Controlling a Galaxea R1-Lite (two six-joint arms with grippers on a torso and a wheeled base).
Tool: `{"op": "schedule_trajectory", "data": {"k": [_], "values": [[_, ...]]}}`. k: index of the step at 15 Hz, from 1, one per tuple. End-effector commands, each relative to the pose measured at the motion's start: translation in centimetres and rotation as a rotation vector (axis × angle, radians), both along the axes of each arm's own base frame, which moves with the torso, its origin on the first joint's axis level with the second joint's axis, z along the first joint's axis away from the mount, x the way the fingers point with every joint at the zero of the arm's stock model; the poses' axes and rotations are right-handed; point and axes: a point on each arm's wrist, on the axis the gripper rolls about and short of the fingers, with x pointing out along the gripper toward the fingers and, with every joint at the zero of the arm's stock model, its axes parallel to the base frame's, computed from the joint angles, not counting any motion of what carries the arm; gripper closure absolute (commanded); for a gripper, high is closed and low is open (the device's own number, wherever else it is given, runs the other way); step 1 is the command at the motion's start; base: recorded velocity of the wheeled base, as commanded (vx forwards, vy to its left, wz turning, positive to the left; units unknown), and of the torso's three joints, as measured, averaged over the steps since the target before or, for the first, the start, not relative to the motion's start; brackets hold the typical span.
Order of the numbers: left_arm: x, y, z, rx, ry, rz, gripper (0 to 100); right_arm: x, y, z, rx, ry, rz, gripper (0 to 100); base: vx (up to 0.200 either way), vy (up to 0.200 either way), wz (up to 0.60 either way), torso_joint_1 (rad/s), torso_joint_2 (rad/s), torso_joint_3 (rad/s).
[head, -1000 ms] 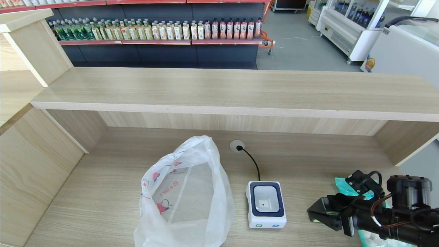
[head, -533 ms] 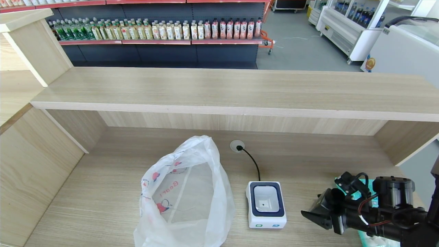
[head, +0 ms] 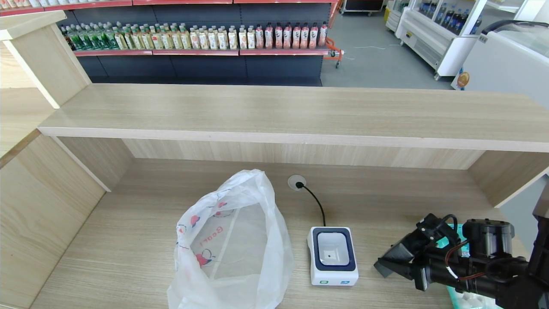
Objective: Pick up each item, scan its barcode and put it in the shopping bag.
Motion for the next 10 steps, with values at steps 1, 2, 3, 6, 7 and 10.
{"op": "schedule_trajectory", "data": {"k": [1,2,3,6,7,10], "values": [[0.0,0.0,0.0,0.000,0.000,0.001,0,-0.1,0.1,0.6,0.000,-0.028,0.006,100,0.000,0.000,0.00,0.000,0.00,0.000],[0.0,0.0,0.0,0.000,0.000,0.001,0,-0.3,0.1,1.4,0.003,-0.055,0.008,100,0.000,0.000,0.00,0.000,0.00,0.000],[0.0,0.0,0.0,0.000,0.000,-0.001,0,-0.5,0.1,2.2,0.011,-0.083,0.009,100,0.000,0.000,0.00,0.000,0.00,0.000],[0.0,0.0,0.0,0.000,0.000,-0.001,0,-1.5,0.3,5.9,0.058,-0.201,0.046,100,0.000,0.000,0.00,0.000,0.00,0.000],[0.0,0.0,0.0,0.000,0.000,-0.001,0,-2.7,0.8,8.3,0.084,-0.259,0.092,100,0.000,0.000,0.00,0.000,0.00,0.000],[0.0,0.0,0.0,0.000,0.000,-0.001,0,-6.1,2.5,15.0,0.145,-0.409,0.230,100,0.000,0.000,0.00,0.000,0.00,0.000]]}}
